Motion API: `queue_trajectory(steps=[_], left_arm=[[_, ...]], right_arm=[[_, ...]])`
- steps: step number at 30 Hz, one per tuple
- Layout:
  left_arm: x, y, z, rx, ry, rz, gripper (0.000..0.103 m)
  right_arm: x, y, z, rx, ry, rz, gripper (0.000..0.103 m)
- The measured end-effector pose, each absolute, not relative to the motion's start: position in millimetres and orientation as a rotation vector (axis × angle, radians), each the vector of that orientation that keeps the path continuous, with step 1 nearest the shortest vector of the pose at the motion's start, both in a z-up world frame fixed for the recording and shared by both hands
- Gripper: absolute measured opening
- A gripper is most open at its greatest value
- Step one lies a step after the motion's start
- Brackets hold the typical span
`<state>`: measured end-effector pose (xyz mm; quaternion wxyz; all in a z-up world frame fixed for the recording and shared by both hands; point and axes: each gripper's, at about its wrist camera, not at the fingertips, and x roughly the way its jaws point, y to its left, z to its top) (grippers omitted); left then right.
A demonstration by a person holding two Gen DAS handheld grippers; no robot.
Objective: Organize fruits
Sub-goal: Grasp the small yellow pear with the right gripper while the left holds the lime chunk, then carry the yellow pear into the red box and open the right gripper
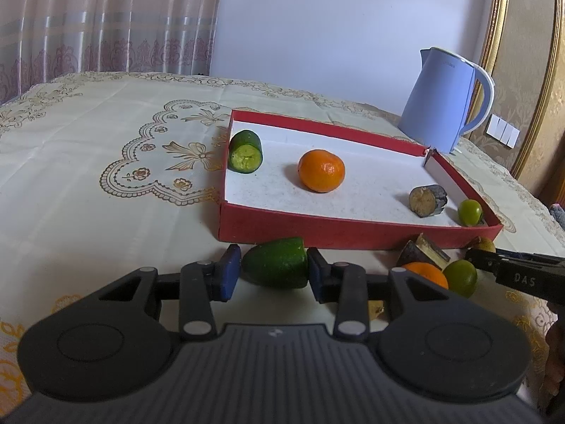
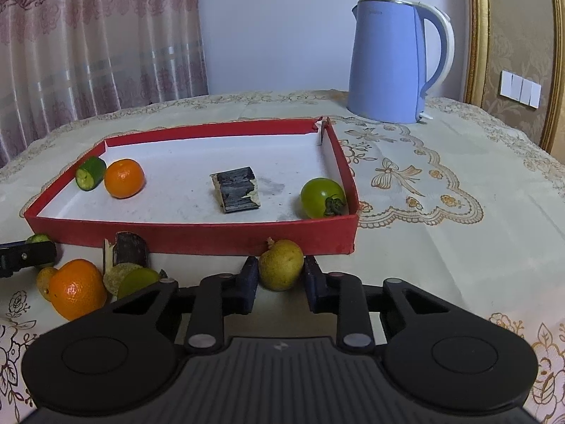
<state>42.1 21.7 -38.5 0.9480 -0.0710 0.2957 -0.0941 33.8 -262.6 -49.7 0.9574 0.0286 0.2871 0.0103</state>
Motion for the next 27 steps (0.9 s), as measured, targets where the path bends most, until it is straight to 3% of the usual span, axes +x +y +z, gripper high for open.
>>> queue_trajectory(steps=[15, 27], left_arm=[[41.9, 22.9, -38.4, -0.149, 0.601, -0.195, 0.037], [42.0, 24.5, -38.5, -0.16, 0.601, -0.201, 0.038]], right_arm=[[29.1, -257.4, -12.0, -0.023, 0.452, 0.032, 0.026], [98.6, -238.7, -37.4, -0.081, 0.591, 0.05, 0.027]])
